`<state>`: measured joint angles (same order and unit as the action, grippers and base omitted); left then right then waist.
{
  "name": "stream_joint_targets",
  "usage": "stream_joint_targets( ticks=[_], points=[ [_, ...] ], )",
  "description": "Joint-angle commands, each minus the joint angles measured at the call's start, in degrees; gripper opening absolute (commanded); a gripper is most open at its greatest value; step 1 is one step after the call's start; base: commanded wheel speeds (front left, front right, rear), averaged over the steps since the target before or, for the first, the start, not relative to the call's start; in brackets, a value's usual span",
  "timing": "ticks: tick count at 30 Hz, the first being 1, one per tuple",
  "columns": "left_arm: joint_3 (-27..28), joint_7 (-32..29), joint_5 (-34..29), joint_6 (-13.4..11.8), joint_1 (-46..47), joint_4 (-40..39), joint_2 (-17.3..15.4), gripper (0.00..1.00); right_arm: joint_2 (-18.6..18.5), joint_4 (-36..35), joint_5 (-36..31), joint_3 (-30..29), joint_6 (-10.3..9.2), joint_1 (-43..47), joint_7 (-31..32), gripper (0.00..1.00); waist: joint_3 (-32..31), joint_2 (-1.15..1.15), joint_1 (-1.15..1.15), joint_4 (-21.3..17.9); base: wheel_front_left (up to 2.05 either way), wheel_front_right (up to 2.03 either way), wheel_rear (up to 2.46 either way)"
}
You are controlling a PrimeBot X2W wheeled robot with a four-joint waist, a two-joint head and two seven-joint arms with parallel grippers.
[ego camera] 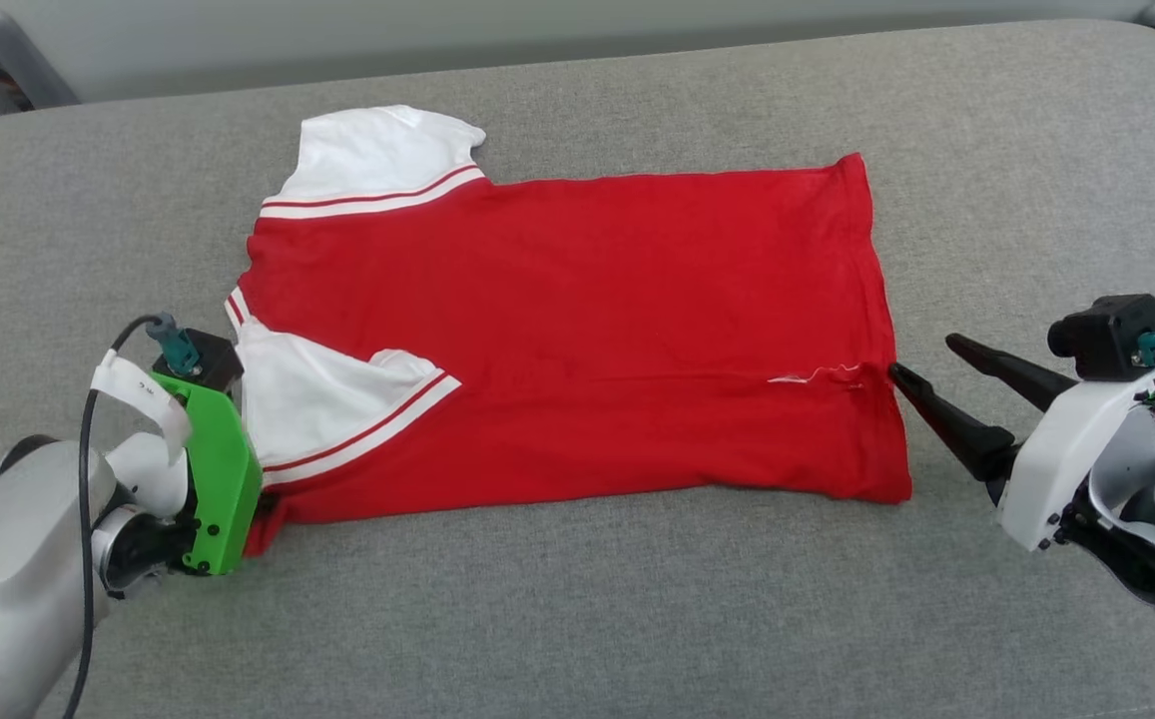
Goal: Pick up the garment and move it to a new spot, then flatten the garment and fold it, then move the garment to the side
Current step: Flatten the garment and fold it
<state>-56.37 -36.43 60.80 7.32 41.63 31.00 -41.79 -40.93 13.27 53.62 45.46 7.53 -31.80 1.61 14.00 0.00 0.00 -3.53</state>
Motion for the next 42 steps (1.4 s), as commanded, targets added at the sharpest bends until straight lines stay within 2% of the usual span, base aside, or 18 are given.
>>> stream_joint_targets(
  ticks=[1,6,10,11,14,18,26,30,34,40,41,42],
  points=[
    [-1.84,2.09,-0.01,0.16,-2.87,0.08,1.29,0.00,-1.50,-1.41,0.19,-1.35,-0.04,-0.95,1.36,1.00,-0.82,0.00,0.00,0.53,0.00,0.00,0.00],
    [-2.61,7.16,-1.46,0.16,-0.96,-2.17,-0.04,0.00,-5.85,-4.92,1.06,-4.01,-0.04,-2.40,8.49,1.00,-1.84,0.00,0.00,1.57,0.00,0.00,0.00],
    [-2.90,8.97,-1.56,0.16,0.61,-4.20,-0.92,0.00,-8.62,-7.87,2.22,-5.21,-0.04,-3.90,17.49,1.00,-2.26,0.00,0.00,2.19,0.00,0.00,0.00],
    [-3.24,9.84,-1.93,0.16,1.74,-5.73,-1.52,0.00,-9.54,-8.85,3.98,-5.24,-0.04,-4.37,26.19,1.00,-2.27,0.00,0.00,2.62,0.00,0.00,0.00],
    [-3.66,10.21,-2.64,0.16,2.78,-6.96,-1.76,0.00,-9.14,-8.10,6.26,-5.43,-0.04,-4.24,34.34,1.00,-1.83,0.00,0.00,3.19,0.00,0.00,0.00],
    [-3.86,10.70,-3.31,0.11,3.50,-8.15,-1.53,0.00,-7.27,-6.37,6.16,-5.12,-0.04,-3.61,40.70,1.00,-0.91,0.00,0.00,3.87,0.00,0.00,0.00],
    [-4.09,10.92,-4.50,-0.63,4.70,-9.50,-0.93,0.00,-1.59,-2.53,3.58,-4.59,-0.04,-2.98,44.93,1.00,1.91,0.00,0.00,5.15,0.00,0.00,0.00],
    [-4.04,10.90,-4.88,-0.89,5.63,-9.88,-0.46,0.00,0.62,0.15,0.23,-2.36,-0.04,-2.71,44.69,1.00,3.39,0.00,0.00,5.89,0.00,0.00,0.00],
    [-3.99,11.26,-5.24,-1.18,6.23,-9.93,0.12,0.00,3.15,3.59,-0.47,-0.93,-0.04,-1.55,43.33,1.00,4.62,0.00,0.00,6.46,0.00,0.00,0.00],
    [-4.04,11.85,-5.23,-1.35,6.04,-9.44,0.43,0.00,3.66,4.86,-1.73,3.36,-0.04,-0.54,42.06,1.00,5.28,0.00,0.00,6.57,0.00,0.00,0.00],
    [-4.06,11.96,-5.20,-1.35,5.92,-9.32,0.41,0.00,3.59,4.63,-1.79,3.83,-0.04,-0.70,41.62,0.73,5.23,0.00,0.00,6.50,0.00,0.00,0.00],
    [-4.09,12.09,-5.14,-1.35,5.74,-9.15,0.37,0.00,3.41,4.36,-1.92,4.20,-0.04,-1.03,40.78,0.00,5.09,0.00,0.00,6.39,0.00,0.00,0.00]
  ],
)
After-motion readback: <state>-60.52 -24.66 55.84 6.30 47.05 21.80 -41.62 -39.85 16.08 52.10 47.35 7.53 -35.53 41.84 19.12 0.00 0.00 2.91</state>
